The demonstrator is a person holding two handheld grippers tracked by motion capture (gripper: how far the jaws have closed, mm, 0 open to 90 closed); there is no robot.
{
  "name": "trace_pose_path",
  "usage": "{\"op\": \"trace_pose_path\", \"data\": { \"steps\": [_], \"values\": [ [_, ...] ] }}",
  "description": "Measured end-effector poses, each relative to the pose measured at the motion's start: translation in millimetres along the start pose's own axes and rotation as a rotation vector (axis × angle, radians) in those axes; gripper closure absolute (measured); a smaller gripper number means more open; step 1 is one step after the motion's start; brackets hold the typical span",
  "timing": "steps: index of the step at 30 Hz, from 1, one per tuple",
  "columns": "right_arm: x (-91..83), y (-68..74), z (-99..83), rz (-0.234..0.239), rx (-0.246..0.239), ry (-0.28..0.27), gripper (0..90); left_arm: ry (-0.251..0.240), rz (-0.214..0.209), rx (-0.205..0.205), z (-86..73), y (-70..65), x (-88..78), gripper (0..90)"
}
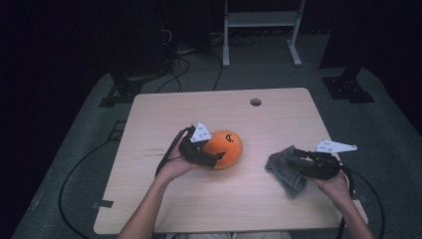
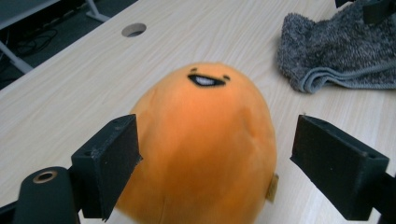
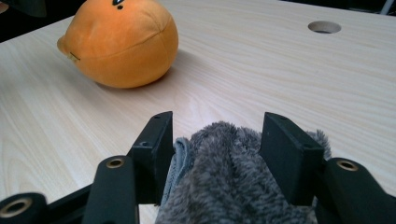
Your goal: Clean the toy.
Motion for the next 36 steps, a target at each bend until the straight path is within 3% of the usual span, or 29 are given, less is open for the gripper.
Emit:
{"op": "trace_pose_path", "data": {
  "steps": [5,14,20,24,28,31,32,34,36],
  "values": [
    [-3.0,0.9,-2.7,0.007,0.013,-0.008,40.2,-0.011,0.008,-0.004,-7.8,-1.1,-10.0,14.4],
    [-9.0,6.0,-7.7,-0.005,-0.011,-0.015,35.3,-0.057,0.047,-0.032,-31.2,-8.2,-29.6,13.3],
    [-14.0,6.4,-12.5,-0.011,0.004,-0.035,32.7,-0.098,0.047,-0.076,-47.8,-15.1,-38.5,11.1],
    [-16.3,6.9,-15.4,-0.016,0.008,-0.039,31.1,-0.104,0.064,-0.091,-57.3,-16.3,-41.6,9.7],
    [-18.4,13.5,-20.8,-0.018,0.004,-0.048,30.9,-0.148,0.119,-0.122,-75.1,-15.2,-44.9,9.4],
    [-18.3,17.6,-21.8,-0.016,0.001,-0.054,30.1,-0.133,0.151,-0.106,-82.5,-15.0,-45.0,8.6],
    [-18.4,18.6,-21.7,-0.019,-0.001,-0.055,30.1,-0.123,0.167,-0.107,-92.5,-14.9,-46.1,8.6],
    [-18.7,19.3,-21.7,-0.020,-0.004,-0.057,29.9,-0.116,0.168,-0.110,-98.3,-15.3,-46.3,8.6],
    [-19.1,19.4,-22.2,-0.023,-0.007,-0.059,29.9,-0.079,0.182,-0.095,-110.1,-15.7,-47.5,8.6]
  ]
}}
Point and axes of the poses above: each handheld gripper's, and its own axes: x roughly forward along the jaws, z roughly out of its top, y roughly to its left, the point moved 3 cm from there along x, roughly forward along the jaws, and after that the axes turned 4 degrees about -z, right-handed, at the moved point
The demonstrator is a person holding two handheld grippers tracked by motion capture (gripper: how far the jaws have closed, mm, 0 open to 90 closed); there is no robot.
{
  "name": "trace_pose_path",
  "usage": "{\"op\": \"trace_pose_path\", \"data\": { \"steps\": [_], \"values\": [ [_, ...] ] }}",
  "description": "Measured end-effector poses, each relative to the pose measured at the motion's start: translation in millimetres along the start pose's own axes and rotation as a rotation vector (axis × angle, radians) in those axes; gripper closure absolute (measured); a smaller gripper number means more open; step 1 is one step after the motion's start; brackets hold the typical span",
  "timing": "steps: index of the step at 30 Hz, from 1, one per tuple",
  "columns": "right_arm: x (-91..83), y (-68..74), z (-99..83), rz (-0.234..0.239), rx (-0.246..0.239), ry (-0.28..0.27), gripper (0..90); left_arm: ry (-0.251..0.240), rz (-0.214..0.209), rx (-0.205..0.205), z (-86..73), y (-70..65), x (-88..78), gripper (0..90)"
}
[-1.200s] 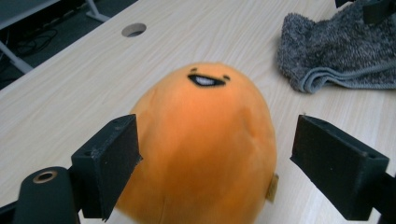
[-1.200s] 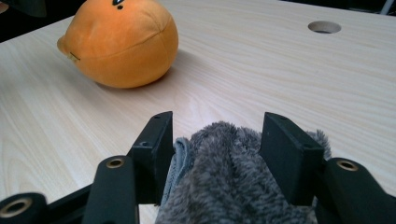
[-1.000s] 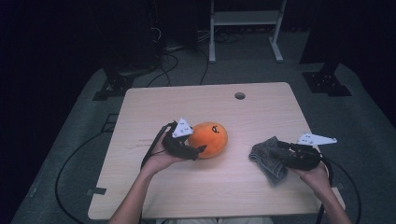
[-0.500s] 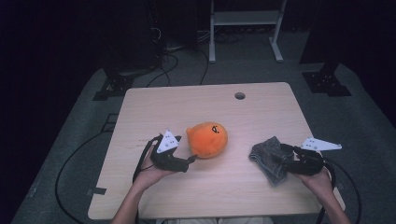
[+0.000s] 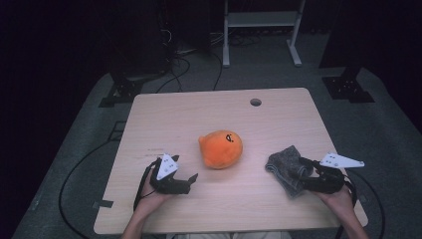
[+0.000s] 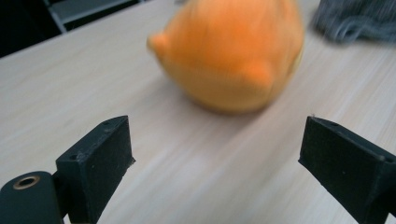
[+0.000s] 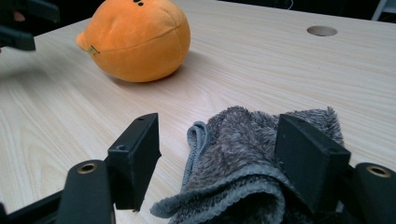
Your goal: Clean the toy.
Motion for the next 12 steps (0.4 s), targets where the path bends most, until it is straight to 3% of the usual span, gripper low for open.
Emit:
{"op": "trace_pose_path", "data": {
  "steps": [2,4,10,12],
  "values": [
    [-1.6,-1.0,-2.8,0.002,0.006,0.002,29.6,0.028,0.026,-0.006,-14.1,1.0,-3.8,8.6],
    [-2.4,-2.0,-4.4,0.001,0.006,0.002,29.3,0.033,0.029,-0.008,-18.5,1.2,-5.4,8.5],
    [-3.3,-2.8,-3.1,-0.009,0.015,-0.015,27.9,0.002,0.063,-0.049,-18.3,6.8,-2.4,8.0],
    [-3.0,-3.0,-2.9,-0.011,0.014,-0.016,27.3,0.005,0.067,-0.046,-18.0,7.5,-2.3,7.4]
  ]
}}
Point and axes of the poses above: each handheld gripper's, and its own axes: x roughly forward along the jaws, z roughly out of its top, y roughly to its left, the point moved 3 cm from there along x, roughly forward along the jaws, and after that the axes turned 4 degrees about -z, right-handed, at the moved point
